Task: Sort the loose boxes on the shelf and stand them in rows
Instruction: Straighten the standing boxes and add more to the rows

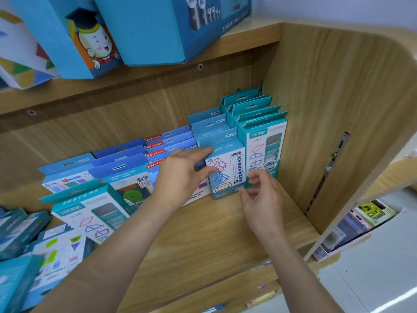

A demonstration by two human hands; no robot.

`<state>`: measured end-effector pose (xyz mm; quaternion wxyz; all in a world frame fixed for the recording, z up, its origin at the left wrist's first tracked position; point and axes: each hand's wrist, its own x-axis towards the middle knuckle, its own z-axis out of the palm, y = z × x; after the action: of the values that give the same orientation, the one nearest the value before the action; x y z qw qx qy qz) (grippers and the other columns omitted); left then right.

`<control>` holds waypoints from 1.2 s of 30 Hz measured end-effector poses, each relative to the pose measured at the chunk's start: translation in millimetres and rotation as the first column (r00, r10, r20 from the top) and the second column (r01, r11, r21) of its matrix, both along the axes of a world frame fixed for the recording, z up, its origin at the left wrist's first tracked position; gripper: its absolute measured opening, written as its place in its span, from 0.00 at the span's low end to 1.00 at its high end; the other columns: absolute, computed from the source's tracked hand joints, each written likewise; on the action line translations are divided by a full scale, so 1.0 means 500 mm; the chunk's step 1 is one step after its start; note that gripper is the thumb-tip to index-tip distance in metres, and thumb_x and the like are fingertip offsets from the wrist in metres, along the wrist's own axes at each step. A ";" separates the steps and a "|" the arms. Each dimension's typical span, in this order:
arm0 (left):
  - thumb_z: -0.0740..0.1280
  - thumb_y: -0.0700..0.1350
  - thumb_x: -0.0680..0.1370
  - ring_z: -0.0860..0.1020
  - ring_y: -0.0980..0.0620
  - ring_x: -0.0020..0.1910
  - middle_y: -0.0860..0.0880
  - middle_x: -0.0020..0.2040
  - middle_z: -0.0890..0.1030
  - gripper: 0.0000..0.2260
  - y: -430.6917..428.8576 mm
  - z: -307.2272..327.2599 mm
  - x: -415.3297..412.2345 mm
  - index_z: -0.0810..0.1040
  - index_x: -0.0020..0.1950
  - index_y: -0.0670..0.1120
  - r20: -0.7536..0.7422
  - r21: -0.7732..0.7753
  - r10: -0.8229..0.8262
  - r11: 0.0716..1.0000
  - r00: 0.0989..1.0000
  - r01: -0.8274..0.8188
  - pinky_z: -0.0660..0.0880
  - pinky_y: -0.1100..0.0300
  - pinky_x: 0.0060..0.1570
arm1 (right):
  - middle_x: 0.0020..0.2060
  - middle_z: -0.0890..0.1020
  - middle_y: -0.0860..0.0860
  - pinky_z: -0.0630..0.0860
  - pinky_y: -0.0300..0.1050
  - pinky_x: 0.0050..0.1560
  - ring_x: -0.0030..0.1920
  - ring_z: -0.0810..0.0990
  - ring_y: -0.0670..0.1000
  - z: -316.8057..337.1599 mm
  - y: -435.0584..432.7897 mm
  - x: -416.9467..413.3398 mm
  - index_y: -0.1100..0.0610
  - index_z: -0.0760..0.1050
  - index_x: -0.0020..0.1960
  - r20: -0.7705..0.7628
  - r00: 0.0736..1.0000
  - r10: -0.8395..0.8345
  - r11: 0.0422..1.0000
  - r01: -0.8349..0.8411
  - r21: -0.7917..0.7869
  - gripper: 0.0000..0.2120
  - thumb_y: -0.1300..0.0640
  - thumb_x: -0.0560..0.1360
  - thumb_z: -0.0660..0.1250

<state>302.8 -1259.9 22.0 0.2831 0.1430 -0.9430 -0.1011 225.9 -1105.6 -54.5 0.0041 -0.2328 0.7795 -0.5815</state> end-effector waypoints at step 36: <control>0.74 0.48 0.68 0.68 0.43 0.58 0.46 0.62 0.75 0.19 0.046 0.063 0.120 0.78 0.58 0.50 -0.108 -0.337 0.251 0.901 0.962 -0.273 0.67 0.47 0.51 | 0.74 0.56 0.52 0.72 0.51 0.64 0.70 0.65 0.55 0.087 -0.047 0.021 0.52 0.53 0.76 -0.315 0.906 0.282 0.899 -0.134 0.417 0.35 0.62 0.73 0.65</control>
<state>363.0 -1237.1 53.5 0.3440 0.2128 -0.9088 0.1020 236.5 -1129.1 -10.8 -0.0331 -0.4154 0.8353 -0.3586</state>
